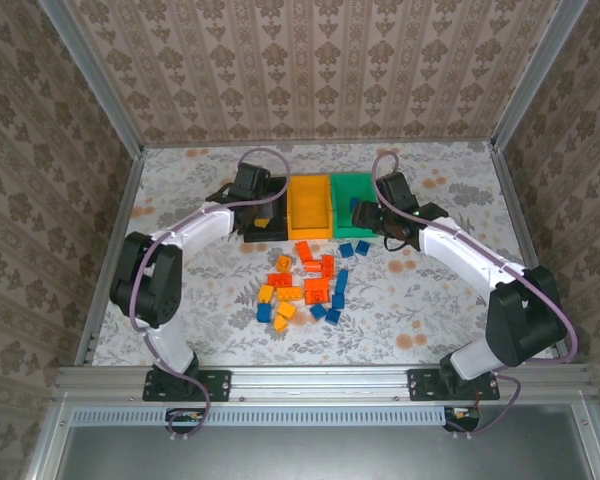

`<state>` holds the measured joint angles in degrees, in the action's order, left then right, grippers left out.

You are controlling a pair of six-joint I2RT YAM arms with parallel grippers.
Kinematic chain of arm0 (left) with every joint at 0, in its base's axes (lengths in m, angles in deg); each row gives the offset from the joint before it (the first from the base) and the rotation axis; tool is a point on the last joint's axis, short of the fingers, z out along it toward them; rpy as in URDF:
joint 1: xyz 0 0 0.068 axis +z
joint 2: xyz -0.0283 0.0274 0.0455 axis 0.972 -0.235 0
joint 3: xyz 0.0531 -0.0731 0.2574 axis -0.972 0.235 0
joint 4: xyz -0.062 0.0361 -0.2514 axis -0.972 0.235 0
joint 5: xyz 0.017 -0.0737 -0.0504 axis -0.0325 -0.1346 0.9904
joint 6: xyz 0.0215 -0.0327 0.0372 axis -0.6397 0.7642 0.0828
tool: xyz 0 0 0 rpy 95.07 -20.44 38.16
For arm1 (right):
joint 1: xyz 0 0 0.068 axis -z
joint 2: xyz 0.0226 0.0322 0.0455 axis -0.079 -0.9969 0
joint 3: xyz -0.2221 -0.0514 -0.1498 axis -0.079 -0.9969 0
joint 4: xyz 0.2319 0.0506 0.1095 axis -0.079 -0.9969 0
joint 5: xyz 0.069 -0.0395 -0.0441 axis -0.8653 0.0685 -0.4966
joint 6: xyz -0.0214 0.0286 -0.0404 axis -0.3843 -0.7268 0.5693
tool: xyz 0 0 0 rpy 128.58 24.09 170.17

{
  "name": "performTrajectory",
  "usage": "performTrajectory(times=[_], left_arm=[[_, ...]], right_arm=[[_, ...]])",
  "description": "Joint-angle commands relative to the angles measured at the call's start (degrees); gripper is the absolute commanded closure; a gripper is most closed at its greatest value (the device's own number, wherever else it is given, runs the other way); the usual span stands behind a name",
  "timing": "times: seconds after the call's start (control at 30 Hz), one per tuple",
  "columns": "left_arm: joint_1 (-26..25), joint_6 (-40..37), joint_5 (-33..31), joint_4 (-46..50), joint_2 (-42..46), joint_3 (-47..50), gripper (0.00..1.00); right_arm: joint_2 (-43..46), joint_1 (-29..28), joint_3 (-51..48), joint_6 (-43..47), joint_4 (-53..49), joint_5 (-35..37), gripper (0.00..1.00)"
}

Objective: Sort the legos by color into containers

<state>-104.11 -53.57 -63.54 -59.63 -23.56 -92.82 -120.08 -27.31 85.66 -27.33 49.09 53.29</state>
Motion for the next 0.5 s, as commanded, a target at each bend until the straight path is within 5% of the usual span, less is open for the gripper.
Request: performTrajectory(times=[0.0, 0.2, 0.23, 0.47], left_arm=[[-1.31, 0.42, 1.01, -0.39, 5.92, -0.33, 0.28], [-4.39, 2.87, 2.54, -2.41, 18.05, 7.66, 0.16], [-5.08, 3.32, 2.31, -2.51, 20.14, 9.47, 0.01], [-7.23, 6.48, 0.68, -1.81, 33.04, 20.56, 0.00]], right_arm=[[1.80, -0.67, -1.62, -0.11, -2.78, -3.95, 0.31], [-0.51, -6.40, -2.53, 3.12, -3.56, -9.65, 0.32], [-1.34, -7.78, -2.32, 3.49, -3.52, -10.00, 0.32], [-8.44, -14.20, 0.16, 3.20, -2.42, -7.66, 0.36]])
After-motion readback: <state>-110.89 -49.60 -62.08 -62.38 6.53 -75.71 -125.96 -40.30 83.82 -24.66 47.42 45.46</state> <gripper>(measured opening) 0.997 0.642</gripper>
